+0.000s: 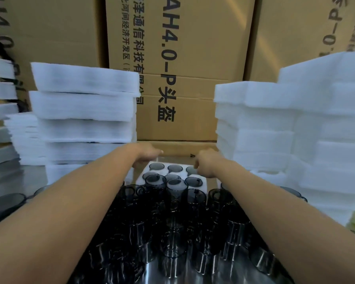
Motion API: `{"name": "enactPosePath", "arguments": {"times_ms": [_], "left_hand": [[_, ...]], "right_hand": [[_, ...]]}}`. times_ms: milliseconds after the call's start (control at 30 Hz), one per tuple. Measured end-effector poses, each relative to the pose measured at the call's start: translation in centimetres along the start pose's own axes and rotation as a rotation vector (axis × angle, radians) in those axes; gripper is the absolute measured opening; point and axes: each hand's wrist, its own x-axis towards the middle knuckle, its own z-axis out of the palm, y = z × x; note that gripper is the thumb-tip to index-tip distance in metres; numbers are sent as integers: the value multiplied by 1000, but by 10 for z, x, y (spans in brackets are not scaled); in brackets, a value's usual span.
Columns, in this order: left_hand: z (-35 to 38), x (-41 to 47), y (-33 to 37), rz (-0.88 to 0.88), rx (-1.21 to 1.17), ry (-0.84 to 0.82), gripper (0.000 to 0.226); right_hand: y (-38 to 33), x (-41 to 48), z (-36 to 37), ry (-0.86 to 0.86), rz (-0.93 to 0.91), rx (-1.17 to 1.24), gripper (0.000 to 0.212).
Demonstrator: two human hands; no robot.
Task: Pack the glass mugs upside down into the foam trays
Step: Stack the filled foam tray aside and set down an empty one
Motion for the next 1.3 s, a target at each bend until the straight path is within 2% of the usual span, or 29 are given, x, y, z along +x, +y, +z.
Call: {"name": "enactPosePath", "arguments": {"times_ms": [67,133,167,200,233,333,400,533,700,767,867,933,1000,1033,1100,1167,1233,1300], "left_hand": [[-3,-5,4,107,-17,123,32],[-4,-16,10,208,-97,190,28],[-2,-22,13,247,-146,214,29],[1,-28,16,275,-201,236,31],[5,-34,19,287,-260,253,30],[19,-50,27,296,-403,275,21],[27,-60,30,303,-429,266,18],[42,-77,28,278,-463,247,19],[60,-86,21,254,-540,216,20],[62,-88,18,235,-549,172,20],[56,-92,9,217,-536,143,18],[46,-96,6,190,-601,189,16],[33,-107,10,153,-753,283,20],[25,-115,15,134,-871,320,30],[10,-132,21,115,-1139,371,51],[-4,-152,23,117,-1328,425,60],[-12,-170,19,130,-1357,447,63],[-13,-188,17,160,-1266,416,61]], "right_hand": [[1,-16,-36,398,-80,63,27],[13,-35,-77,951,-134,28,25],[22,-41,-95,1149,-104,-10,28],[33,-46,-112,1217,-21,-31,35],[44,-48,-125,1157,96,-36,42],[79,-46,-135,684,443,54,67],[90,-46,-127,518,491,218,74],[88,-44,-108,611,403,311,72],[75,-29,-118,593,476,81,75],[73,-25,-121,584,472,113,72],[77,-29,-120,757,331,249,54],[75,-41,-121,883,186,322,48],[67,-64,-118,967,41,429,42],[62,-78,-112,983,-19,497,39],[55,-113,-95,989,-126,595,37],[52,-150,-75,962,-187,633,37],[52,-185,-56,889,-206,653,44],[51,-216,-40,829,-215,688,53]]}}
